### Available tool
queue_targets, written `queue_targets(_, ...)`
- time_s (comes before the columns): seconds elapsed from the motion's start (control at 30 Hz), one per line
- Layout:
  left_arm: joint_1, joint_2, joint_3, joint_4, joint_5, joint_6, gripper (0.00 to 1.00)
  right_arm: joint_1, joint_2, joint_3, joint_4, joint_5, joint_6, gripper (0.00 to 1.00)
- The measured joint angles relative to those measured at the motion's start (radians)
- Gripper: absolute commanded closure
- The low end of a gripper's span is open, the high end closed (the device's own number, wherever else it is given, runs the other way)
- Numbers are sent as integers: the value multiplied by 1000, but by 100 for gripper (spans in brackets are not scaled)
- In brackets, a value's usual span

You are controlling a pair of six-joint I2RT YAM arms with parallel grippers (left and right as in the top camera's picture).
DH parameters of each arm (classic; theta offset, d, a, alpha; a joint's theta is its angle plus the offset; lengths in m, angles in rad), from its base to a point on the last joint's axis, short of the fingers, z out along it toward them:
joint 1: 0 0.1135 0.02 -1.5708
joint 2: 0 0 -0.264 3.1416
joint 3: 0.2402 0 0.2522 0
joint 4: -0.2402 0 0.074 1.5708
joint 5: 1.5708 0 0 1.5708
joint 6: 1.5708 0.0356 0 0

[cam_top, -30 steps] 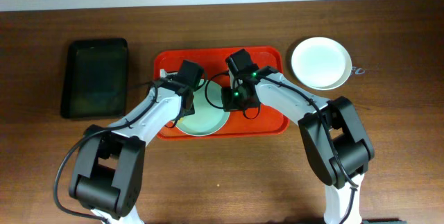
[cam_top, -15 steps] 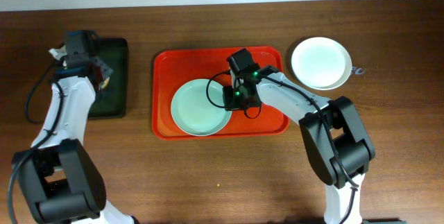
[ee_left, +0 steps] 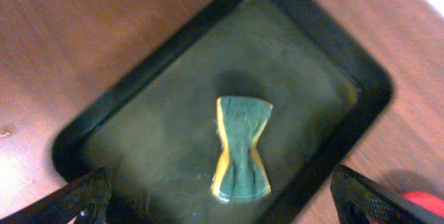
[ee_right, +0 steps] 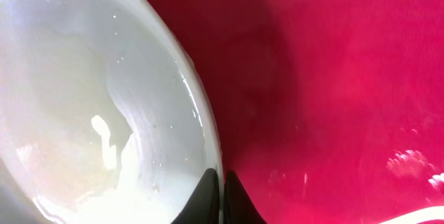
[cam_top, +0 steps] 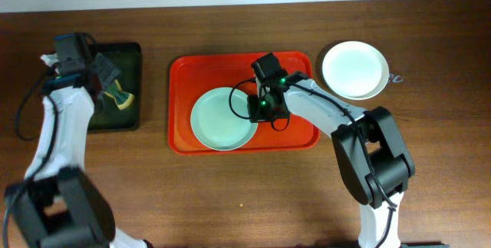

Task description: Clean dirty plates on tray and stack at the side

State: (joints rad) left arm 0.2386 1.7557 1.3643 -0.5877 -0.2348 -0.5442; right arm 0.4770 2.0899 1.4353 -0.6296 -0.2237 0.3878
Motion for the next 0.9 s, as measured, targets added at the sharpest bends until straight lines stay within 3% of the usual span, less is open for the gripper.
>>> queue_targets(0.1,0,-98,13,-33,-1,0,1,6,-23,105,-159,87,-52,96)
queue_targets(0.27,0,-95,14,-41,0,0,1,140,-97,447,-487,655,-129,96)
queue_targets(0.37,0,-95,14,-41,0,0,1,261,-100,495,-486,1029,-254,96)
queue_targets(0.43,0,-95,14,-41,0,0,1,317,-100,495,-436,1184,-295,96)
queue_targets(0.53,0,-95,14,-41,0,0,1,408,-100,499,-312,1428,-486,96)
queue_targets(0.7,0,-95,14,-40,0,0,1,461,-100,499,-199,1611,-892,96)
queue_targets(0.77,0,-95,14,-40,0,0,1,461,-100,499,-199,1626,-958,96)
queue_targets(0.83,0,-95,14,-40,0,0,1,461,-100,499,-199,1630,-965,96)
queue_targets(0.9,0,-95,14,-41,0,0,1,443,-101,504,-360,1534,-789,96)
